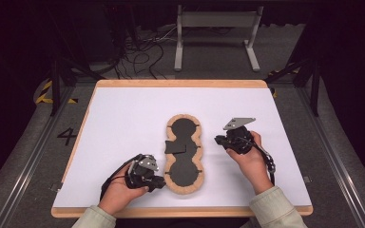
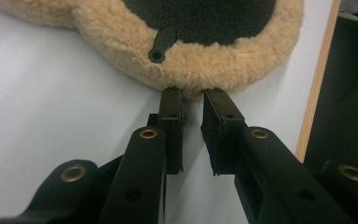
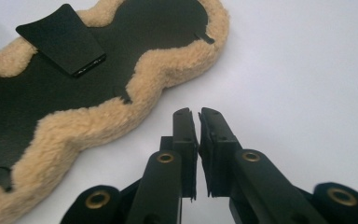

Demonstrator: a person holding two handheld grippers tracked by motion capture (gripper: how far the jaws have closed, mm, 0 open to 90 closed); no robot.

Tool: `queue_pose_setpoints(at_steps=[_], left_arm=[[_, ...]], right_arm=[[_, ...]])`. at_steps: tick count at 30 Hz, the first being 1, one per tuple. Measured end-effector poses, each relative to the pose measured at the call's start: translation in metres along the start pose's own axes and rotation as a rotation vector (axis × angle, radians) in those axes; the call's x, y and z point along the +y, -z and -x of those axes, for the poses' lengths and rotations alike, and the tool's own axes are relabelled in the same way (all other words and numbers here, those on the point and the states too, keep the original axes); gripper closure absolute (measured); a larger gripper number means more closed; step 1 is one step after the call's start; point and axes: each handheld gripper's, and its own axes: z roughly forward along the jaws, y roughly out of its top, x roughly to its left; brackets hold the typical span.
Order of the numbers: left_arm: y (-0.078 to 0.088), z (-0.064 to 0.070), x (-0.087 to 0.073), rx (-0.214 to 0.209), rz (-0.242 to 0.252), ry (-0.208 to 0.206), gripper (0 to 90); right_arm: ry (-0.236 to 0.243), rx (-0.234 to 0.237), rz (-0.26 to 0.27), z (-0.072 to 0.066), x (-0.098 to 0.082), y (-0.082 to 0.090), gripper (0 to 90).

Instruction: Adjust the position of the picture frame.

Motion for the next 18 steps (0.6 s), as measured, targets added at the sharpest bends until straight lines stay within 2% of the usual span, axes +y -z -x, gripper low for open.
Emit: queue_pose_setpoints(at_steps=[1,2,3,6,9,13,18], left_arm=[[-0.003,0.001,0.004,0.000,0.000,-0.006,78.0],[-0.005,0.001,0.007,-0.022,-0.006,-0.013,78.1],[-0.008,0.001,0.010,-0.026,-0.003,-0.022,78.3],[-0.016,0.003,0.022,-0.051,-0.015,-0.047,79.0],[-0.025,0.004,0.034,-0.078,-0.016,-0.066,79.4],[-0.039,0.007,0.053,-0.086,-0.028,-0.103,80.0],[-0.050,0.007,0.068,-0.105,-0.020,-0.112,81.4]], right_arm=[[-0.002,0.001,-0.001,0.000,-0.001,0.003,83.5],[-0.001,0.003,0.002,0.000,-0.002,0.005,83.3],[0.000,0.004,-0.005,-0.001,-0.004,0.007,83.2],[0.007,-0.015,-0.007,0.000,-0.011,0.012,83.4],[-0.012,-0.027,-0.012,0.003,-0.019,0.020,83.5],[-0.045,-0.054,0.006,0.009,-0.031,0.038,83.4],[-0.084,-0.061,0.011,0.013,-0.042,0.052,85.0]])
